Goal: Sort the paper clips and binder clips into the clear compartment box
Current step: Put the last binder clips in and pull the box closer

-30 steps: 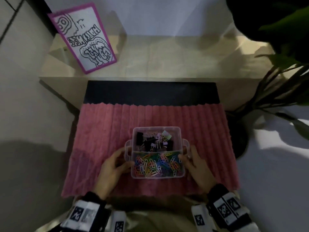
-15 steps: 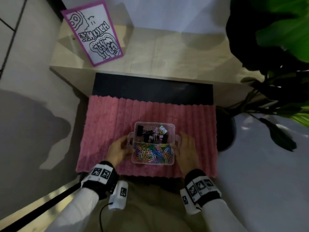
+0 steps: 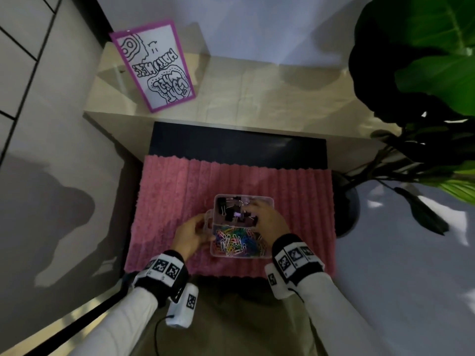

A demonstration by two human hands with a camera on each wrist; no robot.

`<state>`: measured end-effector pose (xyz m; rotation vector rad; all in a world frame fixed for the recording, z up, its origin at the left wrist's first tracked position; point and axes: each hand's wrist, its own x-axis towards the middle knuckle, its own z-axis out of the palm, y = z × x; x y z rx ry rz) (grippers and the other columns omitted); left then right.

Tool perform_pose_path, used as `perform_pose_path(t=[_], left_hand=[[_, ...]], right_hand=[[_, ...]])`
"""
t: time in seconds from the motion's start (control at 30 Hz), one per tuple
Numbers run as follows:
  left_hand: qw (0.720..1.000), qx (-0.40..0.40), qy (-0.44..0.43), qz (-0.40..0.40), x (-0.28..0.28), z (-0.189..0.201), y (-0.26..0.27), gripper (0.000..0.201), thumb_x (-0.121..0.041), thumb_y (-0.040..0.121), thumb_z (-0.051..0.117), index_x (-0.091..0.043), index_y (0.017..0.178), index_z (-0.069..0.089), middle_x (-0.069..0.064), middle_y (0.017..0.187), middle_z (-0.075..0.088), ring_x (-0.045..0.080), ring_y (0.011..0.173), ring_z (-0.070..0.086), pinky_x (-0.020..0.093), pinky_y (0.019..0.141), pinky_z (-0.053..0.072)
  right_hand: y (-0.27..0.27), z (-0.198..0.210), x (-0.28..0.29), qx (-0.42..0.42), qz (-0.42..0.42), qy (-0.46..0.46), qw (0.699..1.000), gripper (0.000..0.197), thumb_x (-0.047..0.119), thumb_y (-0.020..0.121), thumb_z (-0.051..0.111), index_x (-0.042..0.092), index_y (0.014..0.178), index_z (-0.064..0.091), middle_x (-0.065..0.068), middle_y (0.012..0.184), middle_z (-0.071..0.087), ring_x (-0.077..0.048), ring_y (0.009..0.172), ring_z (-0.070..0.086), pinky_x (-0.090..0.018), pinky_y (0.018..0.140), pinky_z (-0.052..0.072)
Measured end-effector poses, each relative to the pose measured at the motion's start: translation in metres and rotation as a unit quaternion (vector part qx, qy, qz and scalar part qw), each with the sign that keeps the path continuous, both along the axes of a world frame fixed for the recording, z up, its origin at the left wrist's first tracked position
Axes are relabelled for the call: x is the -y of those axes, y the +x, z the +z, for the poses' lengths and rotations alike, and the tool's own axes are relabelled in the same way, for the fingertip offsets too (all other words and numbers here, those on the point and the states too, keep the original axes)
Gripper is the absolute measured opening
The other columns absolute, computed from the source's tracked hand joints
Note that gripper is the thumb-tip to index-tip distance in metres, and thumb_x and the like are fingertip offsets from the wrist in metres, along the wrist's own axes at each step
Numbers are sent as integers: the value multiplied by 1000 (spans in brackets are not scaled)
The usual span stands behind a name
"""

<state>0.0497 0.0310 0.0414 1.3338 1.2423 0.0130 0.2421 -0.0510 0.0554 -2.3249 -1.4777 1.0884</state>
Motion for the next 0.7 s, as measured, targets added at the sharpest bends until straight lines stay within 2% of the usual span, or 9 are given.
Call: perform_pose_path(t=[0.07, 0.13, 0.2, 0.27, 0.33, 0.43, 0.53, 0.6, 0.7], left_hand=[[1000, -3, -1, -3, 0, 0, 0, 62, -4, 65, 76, -19, 121, 56, 7, 119, 63, 22, 110, 58, 44, 96, 48], [1000, 7, -7, 5, 1, 0, 1, 62, -2, 67, 75, -17, 123, 55, 4, 115, 62, 19, 106, 58, 29, 84, 53], [1000, 16, -2, 7, 4, 4, 3, 61, -1, 70, 73, -14, 125, 52, 2, 114, 59, 15, 103, 55, 14, 73, 48], [1000, 22, 5, 13, 8, 6, 2, 59, -2, 72, 72, -12, 126, 51, 3, 115, 58, 16, 101, 54, 5, 64, 44], [1000, 13, 16, 17, 11, 9, 1, 55, -4, 73, 72, -11, 124, 53, 3, 111, 58, 17, 98, 53, 3, 57, 42], [1000, -6, 22, 11, 12, 14, 0, 48, -7, 76, 69, -9, 121, 54, 4, 108, 58, 16, 96, 52, 6, 63, 43], [999, -20, 15, 23, 16, 17, -3, 42, -10, 78, 68, -8, 119, 56, 10, 115, 61, 18, 101, 54, 22, 81, 43], [999, -30, 30, 3, 16, 18, -6, 42, -13, 80, 67, -9, 120, 56, 10, 121, 60, 13, 101, 50, 24, 84, 36], [998, -36, 40, -13, 20, 21, -6, 45, -12, 80, 66, -11, 123, 54, 11, 124, 60, 11, 101, 49, 23, 86, 34]], right_hand=[[0, -5, 6, 29, 44, 5, 999, 39, 3, 86, 53, 27, 116, 61, 1, 133, 51, -19, 126, 44, -46, 92, 49], [-2, -3, 11, 66, 99, -10, 993, 37, 6, 86, 54, 27, 115, 62, 0, 135, 50, -21, 132, 38, -47, 95, 47], [-2, 3, 12, 88, 122, -18, 988, 40, 2, 85, 52, 22, 119, 60, -5, 142, 42, -25, 137, 31, -48, 101, 42], [-3, 12, 15, 70, 105, -19, 992, 44, -4, 85, 47, 16, 122, 57, -8, 147, 37, -25, 139, 28, -47, 106, 37], [-2, 19, 21, 20, 11, 20, 1000, 44, -9, 84, 43, 13, 120, 59, -7, 141, 44, -25, 133, 36, -42, 105, 39], [2, 25, 38, 0, -169, 89, 982, 33, -3, 87, 45, 9, 112, 61, -8, 117, 57, -21, 110, 51, -28, 87, 42], [6, 26, 68, -6, -329, 66, 942, 27, 7, 91, 43, 9, 116, 55, -10, 117, 57, -24, 107, 53, -32, 90, 41], [6, 21, 82, -63, -367, -13, 928, 29, 15, 95, 42, 11, 123, 49, -12, 123, 56, -27, 109, 53, -32, 91, 41], [-5, 10, 87, -150, -309, -86, 935, 27, 17, 95, 46, 9, 119, 52, -13, 120, 60, -23, 106, 55, -24, 84, 36]])
